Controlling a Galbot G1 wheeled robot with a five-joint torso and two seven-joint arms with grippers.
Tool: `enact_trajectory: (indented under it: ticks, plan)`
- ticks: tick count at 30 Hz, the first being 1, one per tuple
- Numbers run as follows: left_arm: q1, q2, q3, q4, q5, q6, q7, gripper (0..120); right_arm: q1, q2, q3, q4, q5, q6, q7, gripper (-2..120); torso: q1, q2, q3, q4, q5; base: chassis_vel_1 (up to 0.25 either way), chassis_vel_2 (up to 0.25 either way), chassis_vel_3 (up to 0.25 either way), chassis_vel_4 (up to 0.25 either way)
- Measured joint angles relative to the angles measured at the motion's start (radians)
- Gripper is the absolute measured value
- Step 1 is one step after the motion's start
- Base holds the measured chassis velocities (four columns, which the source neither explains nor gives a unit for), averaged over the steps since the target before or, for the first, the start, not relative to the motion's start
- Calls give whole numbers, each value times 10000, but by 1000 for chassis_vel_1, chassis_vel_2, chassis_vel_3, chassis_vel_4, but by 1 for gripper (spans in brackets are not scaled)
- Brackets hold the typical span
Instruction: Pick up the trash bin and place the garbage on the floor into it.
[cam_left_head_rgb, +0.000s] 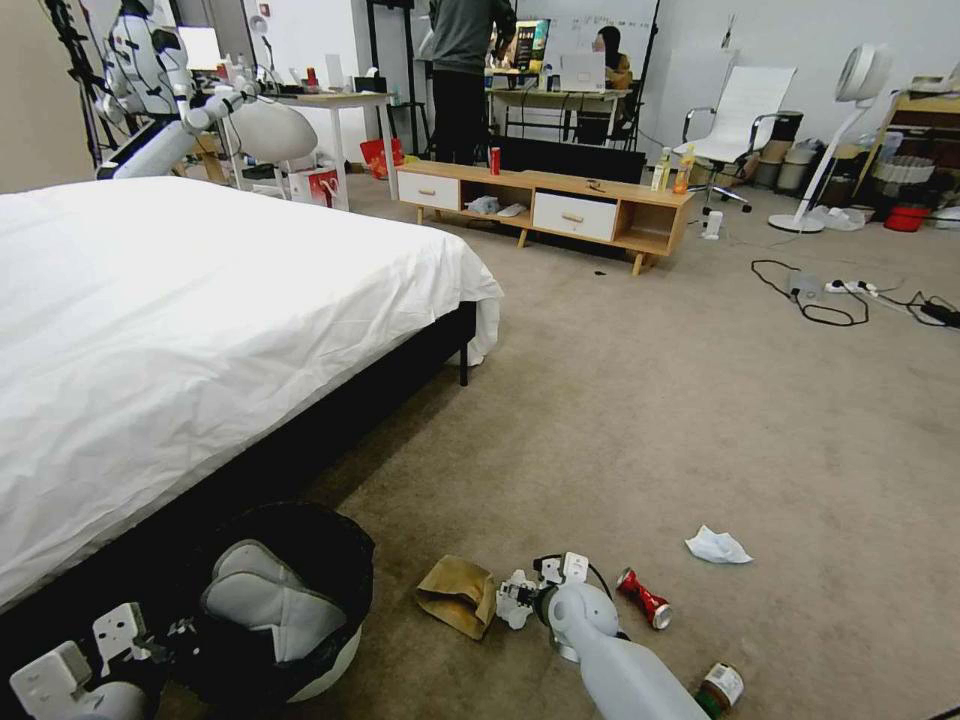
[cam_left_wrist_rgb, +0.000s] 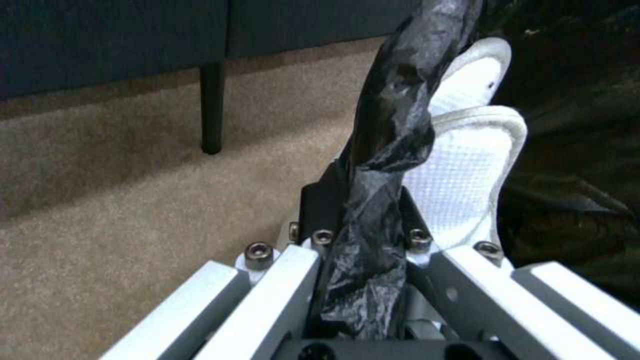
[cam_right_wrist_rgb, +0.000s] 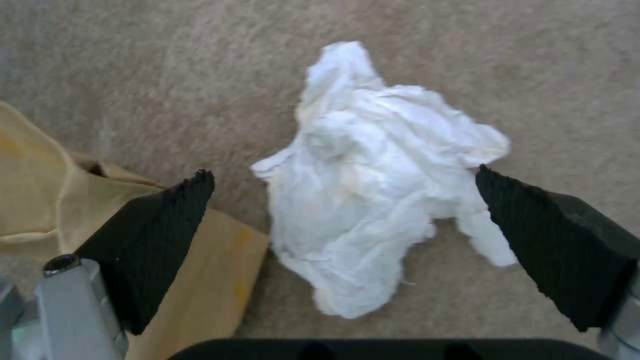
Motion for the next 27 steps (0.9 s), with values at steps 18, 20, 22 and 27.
enact_trajectory:
  ticks: [18,20,22,27]
  plan:
    - [113,-91,13,-264,-6,0,88,2,322,384,-110,-768,-515,180,-409,100,1,1,0,-1,0,0,0,0,0]
    - [114,-91,13,-265,-5,0,93,2,339,394,-107,-810,-563,204,-438,100,0,0,0,0,0,0,0,0,0]
    - [116,-91,18,-265,-2,0,97,2,358,395,-107,-855,-618,230,-473,100,1,1,0,0,0,0,0,0,0]
    - [114,-116,50,-230,35,0,128,2,492,427,-70,-1019,-751,314,-540,100,0,0,0,0,1,0,0,0,0]
